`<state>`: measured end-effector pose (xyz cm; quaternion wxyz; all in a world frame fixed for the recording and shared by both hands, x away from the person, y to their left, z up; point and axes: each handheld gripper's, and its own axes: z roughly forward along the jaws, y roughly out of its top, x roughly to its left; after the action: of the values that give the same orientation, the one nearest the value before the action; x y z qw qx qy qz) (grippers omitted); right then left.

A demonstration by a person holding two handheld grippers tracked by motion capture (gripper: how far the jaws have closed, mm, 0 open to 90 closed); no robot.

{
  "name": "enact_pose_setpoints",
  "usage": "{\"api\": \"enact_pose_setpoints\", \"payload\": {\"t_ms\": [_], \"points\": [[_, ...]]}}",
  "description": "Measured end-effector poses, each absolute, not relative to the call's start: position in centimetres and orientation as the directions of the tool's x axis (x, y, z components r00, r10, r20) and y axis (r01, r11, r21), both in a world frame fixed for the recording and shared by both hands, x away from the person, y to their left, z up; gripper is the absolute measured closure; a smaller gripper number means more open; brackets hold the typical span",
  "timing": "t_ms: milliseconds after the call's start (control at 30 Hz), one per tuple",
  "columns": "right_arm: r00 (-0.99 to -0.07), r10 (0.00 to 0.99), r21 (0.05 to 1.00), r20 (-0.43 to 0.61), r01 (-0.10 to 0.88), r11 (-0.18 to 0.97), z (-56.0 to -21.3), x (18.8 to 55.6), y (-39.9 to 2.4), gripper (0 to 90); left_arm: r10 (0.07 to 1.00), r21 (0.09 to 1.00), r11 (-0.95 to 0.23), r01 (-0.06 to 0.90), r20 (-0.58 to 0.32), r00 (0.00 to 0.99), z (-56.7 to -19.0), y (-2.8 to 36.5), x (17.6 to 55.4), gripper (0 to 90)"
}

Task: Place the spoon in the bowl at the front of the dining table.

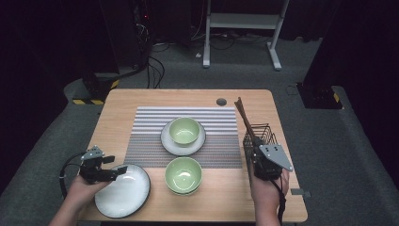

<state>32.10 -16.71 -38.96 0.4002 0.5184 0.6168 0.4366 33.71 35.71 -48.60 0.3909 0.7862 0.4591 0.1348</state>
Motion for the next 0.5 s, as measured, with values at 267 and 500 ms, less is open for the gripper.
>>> {"api": "enact_pose_setpoints", "payload": {"t_ms": [267,500], "points": [[-0.155,0.988,0.964,-0.016,0.260,0.057,-38.2,31.7,-16.9,88.7,0.825,0.739,-0.268,0.618,-0.155,0.543,-48.7,35.7,33.7,20.6],[-0.154,0.988,0.975,-0.007,0.217,0.041,-37.4,31.1,-16.9,88.8,0.821,0.753,-0.263,0.603,-0.154,0.550,-48.7,35.6,33.7,20.3]]}}
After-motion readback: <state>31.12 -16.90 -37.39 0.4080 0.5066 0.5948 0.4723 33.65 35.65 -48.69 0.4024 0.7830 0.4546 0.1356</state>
